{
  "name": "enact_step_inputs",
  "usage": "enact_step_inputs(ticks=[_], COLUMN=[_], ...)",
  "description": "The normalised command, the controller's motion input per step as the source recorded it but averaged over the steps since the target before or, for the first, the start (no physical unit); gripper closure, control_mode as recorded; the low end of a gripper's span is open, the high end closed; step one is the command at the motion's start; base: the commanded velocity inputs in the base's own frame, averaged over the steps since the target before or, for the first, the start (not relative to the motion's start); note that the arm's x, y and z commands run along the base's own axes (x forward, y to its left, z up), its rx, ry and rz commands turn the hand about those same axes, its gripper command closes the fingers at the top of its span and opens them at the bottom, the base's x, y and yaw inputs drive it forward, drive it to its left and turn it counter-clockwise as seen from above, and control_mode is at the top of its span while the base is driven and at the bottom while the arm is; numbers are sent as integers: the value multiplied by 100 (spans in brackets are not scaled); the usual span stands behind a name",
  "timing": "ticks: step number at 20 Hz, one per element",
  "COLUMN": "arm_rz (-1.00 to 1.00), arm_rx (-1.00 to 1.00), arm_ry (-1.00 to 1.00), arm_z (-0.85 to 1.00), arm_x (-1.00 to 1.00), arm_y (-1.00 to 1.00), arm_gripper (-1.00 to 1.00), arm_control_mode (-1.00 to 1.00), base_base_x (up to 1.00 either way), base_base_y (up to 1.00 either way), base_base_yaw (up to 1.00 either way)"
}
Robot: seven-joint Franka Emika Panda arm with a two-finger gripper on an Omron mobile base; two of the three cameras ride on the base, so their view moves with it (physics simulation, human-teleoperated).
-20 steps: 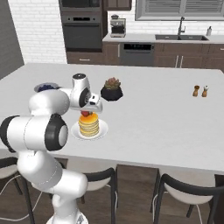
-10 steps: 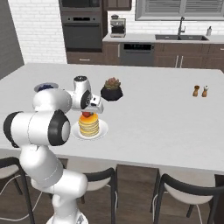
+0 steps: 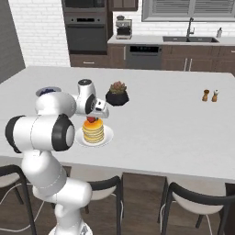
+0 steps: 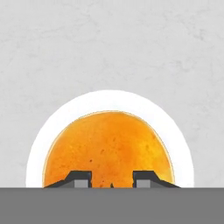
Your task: Take the strawberry from the fridge and place it on top of the pancake, located on the dining counter.
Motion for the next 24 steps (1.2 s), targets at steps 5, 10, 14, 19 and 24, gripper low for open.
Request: enact_step_inputs(ticks=[5, 10, 14, 19, 24], arm_rz=[0, 0, 0, 0, 0], arm_rx=[0, 0, 0, -1, -11], arm_ry=[0, 0, 0, 0, 0], arm_z=[-6, 0, 0, 6, 74], arm_x=[0, 0, 0, 0, -25], arm_y=[0, 0, 0, 0, 6], arm_gripper=[-100, -100, -100, -100, -100], arm_control_mode=[-100, -100, -100, -100, -100], base_base_x=[0, 0, 0, 0, 0], base_base_y=[0, 0, 0, 0, 0], base_base_yaw=[0, 0, 0, 0, 0])
